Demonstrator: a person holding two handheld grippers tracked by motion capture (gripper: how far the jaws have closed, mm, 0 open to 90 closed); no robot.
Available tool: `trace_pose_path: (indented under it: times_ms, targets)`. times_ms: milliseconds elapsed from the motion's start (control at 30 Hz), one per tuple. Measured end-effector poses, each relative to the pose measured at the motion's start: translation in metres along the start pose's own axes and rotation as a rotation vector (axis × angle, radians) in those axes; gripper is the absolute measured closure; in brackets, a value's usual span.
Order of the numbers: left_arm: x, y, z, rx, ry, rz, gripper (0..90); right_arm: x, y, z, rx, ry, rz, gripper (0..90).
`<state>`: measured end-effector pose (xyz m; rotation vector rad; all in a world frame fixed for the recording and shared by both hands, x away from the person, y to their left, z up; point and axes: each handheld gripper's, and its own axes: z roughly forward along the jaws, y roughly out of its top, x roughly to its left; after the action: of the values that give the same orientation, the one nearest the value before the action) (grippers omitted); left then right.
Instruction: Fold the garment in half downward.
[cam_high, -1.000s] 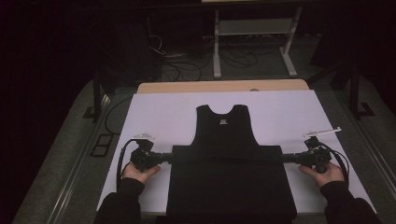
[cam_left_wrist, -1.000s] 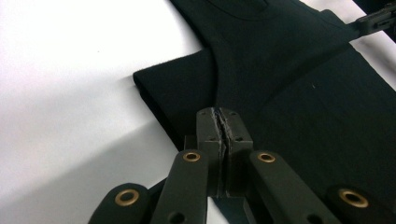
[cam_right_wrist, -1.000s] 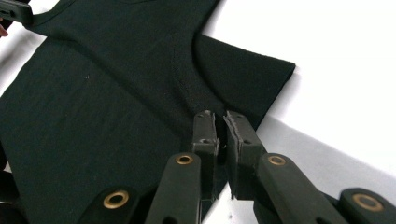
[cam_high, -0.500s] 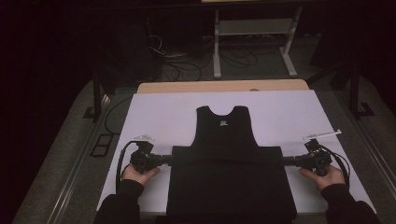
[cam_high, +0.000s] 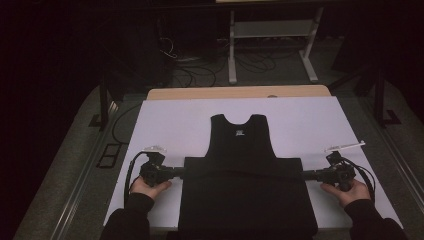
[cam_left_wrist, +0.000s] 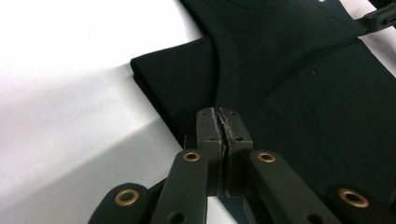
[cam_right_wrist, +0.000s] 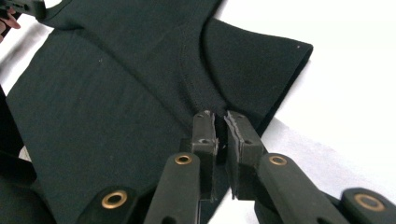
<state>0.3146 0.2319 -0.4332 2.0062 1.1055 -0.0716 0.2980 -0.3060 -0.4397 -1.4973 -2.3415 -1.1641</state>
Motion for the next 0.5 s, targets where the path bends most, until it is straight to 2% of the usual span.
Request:
trace_pose_path:
  times_ms: [167, 267, 400, 500]
  targets:
    - [-0.0001, 0.0, 0.0011, 0.002, 0.0, 0.003, 85.7, -0.0002, 0.0001, 0.0001, -0.002, 0.001, 0.0, 79.0]
    - [-0.0012, 0.0002, 0.0005, -0.004, -0.005, 0.015, 84.5, 0.0021, 0.0007, -0.0034, -0.033, -0.025, -0.024, 69.0]
    - [-0.0008, 0.0003, 0.0005, -0.013, -0.008, 0.014, 72.1, 0.0068, 0.0006, -0.0082, -0.079, -0.077, -0.061, 59.4]
    - [-0.0006, 0.0006, -0.0008, -0.03, -0.019, 0.015, 65.3, 0.0079, 0.0008, -0.0094, -0.098, -0.089, -0.071, 48.2]
